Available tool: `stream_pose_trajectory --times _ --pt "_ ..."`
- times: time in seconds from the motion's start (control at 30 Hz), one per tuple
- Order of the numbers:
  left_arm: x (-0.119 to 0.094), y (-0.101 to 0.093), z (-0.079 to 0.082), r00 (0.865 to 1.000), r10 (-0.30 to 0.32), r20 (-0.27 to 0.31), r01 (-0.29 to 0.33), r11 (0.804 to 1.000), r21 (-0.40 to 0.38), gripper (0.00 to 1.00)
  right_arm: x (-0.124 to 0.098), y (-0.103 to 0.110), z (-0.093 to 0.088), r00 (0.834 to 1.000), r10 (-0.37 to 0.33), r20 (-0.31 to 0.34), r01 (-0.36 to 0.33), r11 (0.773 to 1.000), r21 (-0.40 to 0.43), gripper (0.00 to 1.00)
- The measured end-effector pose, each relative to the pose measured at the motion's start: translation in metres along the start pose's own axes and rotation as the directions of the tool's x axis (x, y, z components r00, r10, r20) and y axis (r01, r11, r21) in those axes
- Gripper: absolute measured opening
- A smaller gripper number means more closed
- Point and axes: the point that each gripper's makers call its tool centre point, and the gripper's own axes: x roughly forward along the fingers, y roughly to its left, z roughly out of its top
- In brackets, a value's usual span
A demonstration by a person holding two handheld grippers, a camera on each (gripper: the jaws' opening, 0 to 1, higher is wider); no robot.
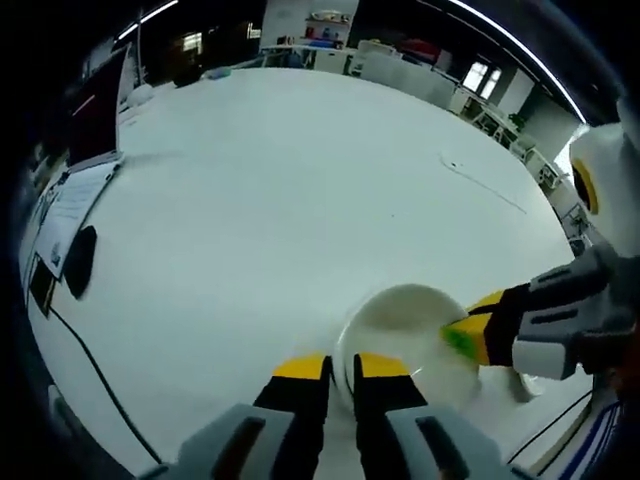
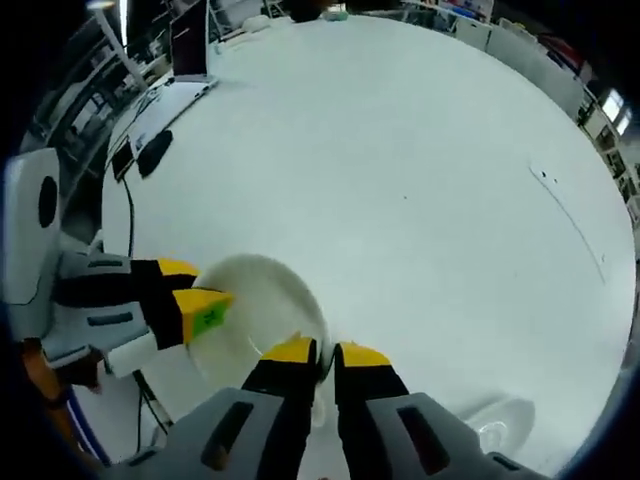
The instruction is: Tidy tabletop coffee trays, cups and spoons，present forward
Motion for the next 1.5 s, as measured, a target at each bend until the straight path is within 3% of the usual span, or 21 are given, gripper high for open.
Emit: stream_pose_trajectory --times 0.1,0.27,0.3,0.4,0.8,0.97,1.27,1.5 --pt "-0.006 -0.005 -0.010 0.999 0.035 -0.008 -0.035 0.999 -0.006 0.10 0.000 0.000 0.002 0.999 -0.039 0.024 0.040 0.999 -0.028 0.07" --pt "-0.010 -0.012 -0.021 0.997 0.072 -0.032 -0.072 0.997 0.001 0.09 -0.005 0.003 -0.009 0.996 -0.091 -0.007 0.091 0.995 -0.045 0.07" --pt "-0.005 -0.004 -0.011 0.996 0.077 -0.042 -0.077 0.997 -0.001 0.09 -0.006 0.003 -0.011 0.996 -0.083 -0.020 0.082 0.996 -0.030 0.07" --pt "-0.007 -0.003 -0.011 0.995 0.079 -0.058 -0.080 0.997 -0.011 0.09 -0.004 0.000 -0.006 0.997 -0.071 -0.037 0.071 0.997 0.017 0.06" --pt "0.002 0.000 0.008 0.993 0.066 -0.103 -0.067 0.998 -0.013 0.08 -0.005 -0.010 -0.002 0.994 -0.079 -0.077 0.081 0.997 0.020 0.05" --pt "-0.001 -0.006 0.002 0.991 0.068 -0.111 -0.069 0.998 -0.002 0.07 -0.004 -0.016 0.007 0.995 -0.076 -0.071 0.078 0.997 0.026 0.05" --pt "-0.002 -0.011 0.010 0.992 0.058 -0.115 -0.058 0.998 -0.003 0.07 -0.010 -0.020 0.008 0.995 -0.076 -0.071 0.077 0.997 0.022 0.05" --pt "-0.002 -0.036 0.018 0.993 0.038 -0.113 -0.035 0.999 0.029 0.07 -0.023 -0.040 -0.003 0.994 -0.078 -0.075 0.082 0.995 0.059 0.05"
